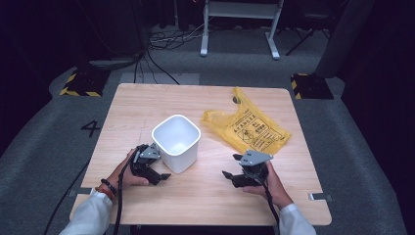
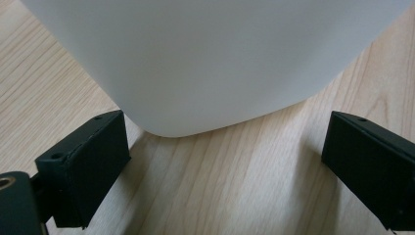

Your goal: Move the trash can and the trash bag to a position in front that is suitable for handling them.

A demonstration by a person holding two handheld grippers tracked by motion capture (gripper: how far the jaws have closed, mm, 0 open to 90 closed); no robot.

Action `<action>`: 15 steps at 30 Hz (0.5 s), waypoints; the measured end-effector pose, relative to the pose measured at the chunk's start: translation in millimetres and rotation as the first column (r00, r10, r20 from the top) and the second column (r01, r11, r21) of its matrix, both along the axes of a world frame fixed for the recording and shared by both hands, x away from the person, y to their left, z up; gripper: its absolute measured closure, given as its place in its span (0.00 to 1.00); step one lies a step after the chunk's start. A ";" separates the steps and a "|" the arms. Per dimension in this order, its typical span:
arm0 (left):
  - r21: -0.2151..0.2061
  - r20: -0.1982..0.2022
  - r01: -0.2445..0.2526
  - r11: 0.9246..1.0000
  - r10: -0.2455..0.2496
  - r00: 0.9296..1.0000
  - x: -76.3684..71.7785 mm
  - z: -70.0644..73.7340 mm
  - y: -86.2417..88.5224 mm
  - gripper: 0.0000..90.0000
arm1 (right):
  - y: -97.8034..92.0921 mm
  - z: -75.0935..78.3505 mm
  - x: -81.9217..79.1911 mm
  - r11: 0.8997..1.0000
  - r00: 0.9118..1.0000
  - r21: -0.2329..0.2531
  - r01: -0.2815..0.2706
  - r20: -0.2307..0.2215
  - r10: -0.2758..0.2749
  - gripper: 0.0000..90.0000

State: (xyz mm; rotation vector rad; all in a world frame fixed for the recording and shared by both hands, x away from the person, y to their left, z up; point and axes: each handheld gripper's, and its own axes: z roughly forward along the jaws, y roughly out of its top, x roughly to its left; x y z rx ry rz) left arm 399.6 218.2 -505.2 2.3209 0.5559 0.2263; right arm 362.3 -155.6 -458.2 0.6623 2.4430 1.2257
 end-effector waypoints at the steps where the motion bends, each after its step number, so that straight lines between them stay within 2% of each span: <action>1: -0.004 -0.004 0.001 1.000 -0.001 1.000 0.3 -0.2 -2.4 0.04 | 5.3 0.5 4.8 1.000 1.000 0.021 -0.007 -0.003 0.007 0.30; 2: -0.004 -0.004 0.001 1.000 -0.001 1.000 0.3 -0.2 -2.4 0.04 | 5.3 0.5 4.8 1.000 1.000 0.021 -0.007 -0.003 0.007 0.30; 3: -0.001 -0.003 0.010 1.000 -0.010 1.000 1.7 0.0 -5.9 0.04 | 14.5 0.8 13.5 0.999 1.000 0.041 -0.009 -0.001 0.009 0.30; 7: -0.002 -0.004 0.014 1.000 -0.014 1.000 3.6 0.0 -13.3 0.04 | 25.1 -0.9 25.7 0.998 1.000 0.064 -0.015 0.003 0.015 0.31; 9: -0.001 -0.003 0.021 1.000 -0.021 1.000 4.1 0.1 -17.5 0.04 | 31.1 -2.9 31.7 0.996 0.999 0.075 -0.043 -0.020 0.045 0.29; 11: -0.003 -0.003 0.034 0.999 -0.035 0.999 4.8 0.0 -25.6 0.04 | 39.8 -4.7 33.8 0.992 0.995 0.074 -0.100 -0.007 0.100 0.27; 15: -0.001 -0.004 0.047 0.999 -0.047 0.999 5.6 0.1 -33.9 0.04 | 43.0 -6.4 35.8 0.991 0.994 0.077 -0.108 -0.004 0.108 0.27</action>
